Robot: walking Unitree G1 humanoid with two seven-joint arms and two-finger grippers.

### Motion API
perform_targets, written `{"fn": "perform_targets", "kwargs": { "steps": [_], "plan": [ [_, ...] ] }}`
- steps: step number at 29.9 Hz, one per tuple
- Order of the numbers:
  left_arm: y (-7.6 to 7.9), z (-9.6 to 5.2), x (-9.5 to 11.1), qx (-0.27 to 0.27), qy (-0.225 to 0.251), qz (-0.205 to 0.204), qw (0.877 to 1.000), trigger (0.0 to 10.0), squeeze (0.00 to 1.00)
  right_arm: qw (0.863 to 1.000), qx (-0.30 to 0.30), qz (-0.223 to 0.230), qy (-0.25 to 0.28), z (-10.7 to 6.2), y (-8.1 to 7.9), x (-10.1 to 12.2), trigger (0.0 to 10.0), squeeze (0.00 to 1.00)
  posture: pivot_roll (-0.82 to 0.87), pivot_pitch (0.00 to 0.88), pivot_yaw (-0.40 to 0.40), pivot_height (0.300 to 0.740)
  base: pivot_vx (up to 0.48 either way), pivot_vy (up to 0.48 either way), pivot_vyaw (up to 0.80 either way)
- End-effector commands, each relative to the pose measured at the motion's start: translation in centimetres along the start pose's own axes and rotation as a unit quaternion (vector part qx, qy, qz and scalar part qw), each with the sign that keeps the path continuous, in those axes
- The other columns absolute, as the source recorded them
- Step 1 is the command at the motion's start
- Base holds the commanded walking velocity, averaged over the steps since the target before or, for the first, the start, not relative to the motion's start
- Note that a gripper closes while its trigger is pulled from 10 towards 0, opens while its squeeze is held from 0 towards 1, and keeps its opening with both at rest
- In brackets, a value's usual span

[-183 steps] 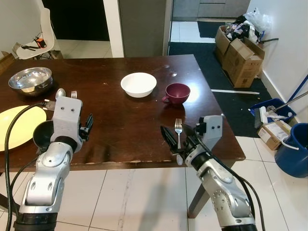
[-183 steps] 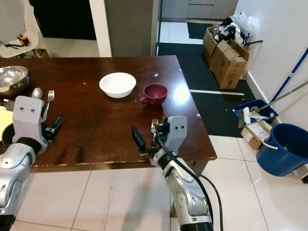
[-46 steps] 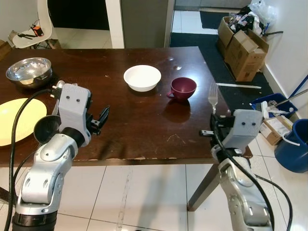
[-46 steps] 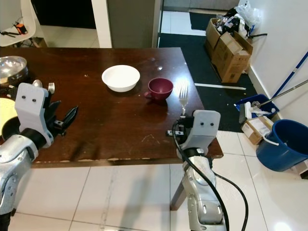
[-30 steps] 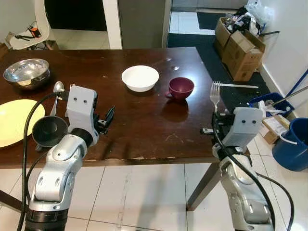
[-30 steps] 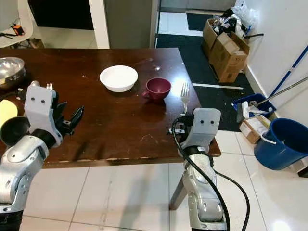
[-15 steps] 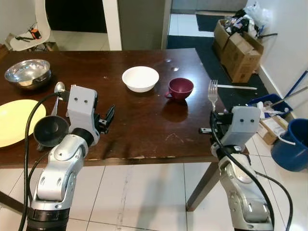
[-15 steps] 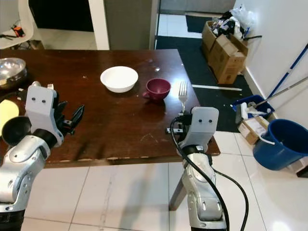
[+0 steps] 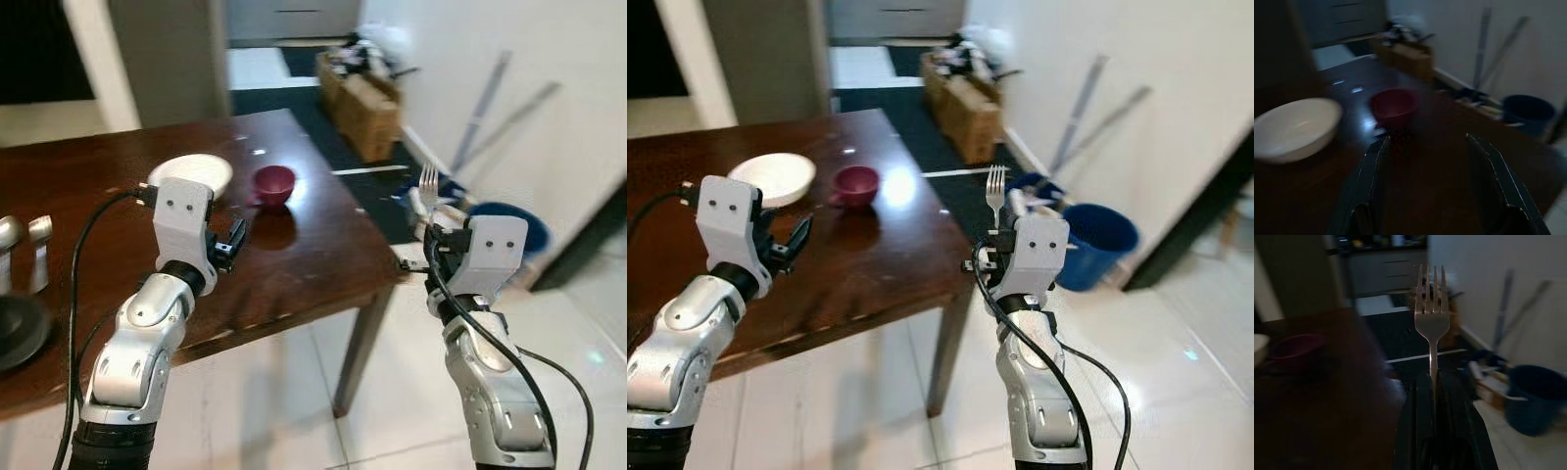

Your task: Setting the table

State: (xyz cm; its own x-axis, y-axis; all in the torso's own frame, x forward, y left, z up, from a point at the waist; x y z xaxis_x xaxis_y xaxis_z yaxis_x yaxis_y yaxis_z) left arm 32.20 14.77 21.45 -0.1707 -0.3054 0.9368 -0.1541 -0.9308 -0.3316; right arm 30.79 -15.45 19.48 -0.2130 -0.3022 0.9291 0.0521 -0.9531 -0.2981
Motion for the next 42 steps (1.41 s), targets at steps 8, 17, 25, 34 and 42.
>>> {"fn": "perform_targets", "kwargs": {
  "steps": [8, 17, 25, 34, 42],
  "plan": [
    [0.34, 0.21, -0.61, -0.002, -0.010, 0.001, 1.000, 10.0, 0.00, 1.000, -0.003, -0.004, -0.010, 0.04, 0.25, -0.36, 10.0, 0.00, -0.04, 0.016, 0.070, 0.740, 0.000, 0.000, -0.80],
    [0.36, 0.32, -0.70, -0.002, -0.011, 0.000, 1.000, 10.0, 0.00, 1.000, -0.004, -0.004, -0.012, 0.09, 0.22, -0.49, 10.0, 0.00, -0.04, 0.016, 0.072, 0.740, 0.000, 0.000, -0.80],
    [0.31, 0.36, -0.76, -0.003, -0.012, 0.001, 1.000, 10.0, 0.00, 1.000, -0.004, -0.003, -0.012, 0.08, 0.14, -0.55, 10.0, 0.00, -0.04, 0.017, 0.075, 0.740, 0.000, 0.000, -0.80],
    [0.33, 0.40, -0.89, -0.003, -0.013, 0.000, 1.000, 10.0, 0.00, 1.000, -0.004, -0.004, -0.012, 0.06, 0.10, -0.59, 10.0, 0.00, -0.04, 0.018, 0.077, 0.740, 0.000, 0.000, -0.80],
    [0.30, 0.43, -0.96, -0.003, -0.014, 0.001, 1.000, 10.0, 0.00, 1.000, -0.003, -0.004, -0.013, 0.07, 0.02, -0.66, 10.0, 0.00, -0.04, 0.019, 0.077, 0.740, 0.000, 0.000, -0.80]
  ]
}}
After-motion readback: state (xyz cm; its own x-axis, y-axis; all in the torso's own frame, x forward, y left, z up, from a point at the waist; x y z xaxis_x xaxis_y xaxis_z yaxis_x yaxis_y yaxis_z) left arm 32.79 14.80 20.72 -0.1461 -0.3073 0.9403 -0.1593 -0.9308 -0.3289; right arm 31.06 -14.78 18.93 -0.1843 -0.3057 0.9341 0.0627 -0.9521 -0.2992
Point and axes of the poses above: a point about 5 cm out from each wrist's last joint towards the gripper, its own z axis pointing out of the wrist towards the gripper, its own x axis along the axis of the wrist's last joint, y = z × x, the point moved 1 cm from there along z, pointing out of the wrist towards the gripper, and after that the axes turned 15 degrees about z, right-handed, at the moved point
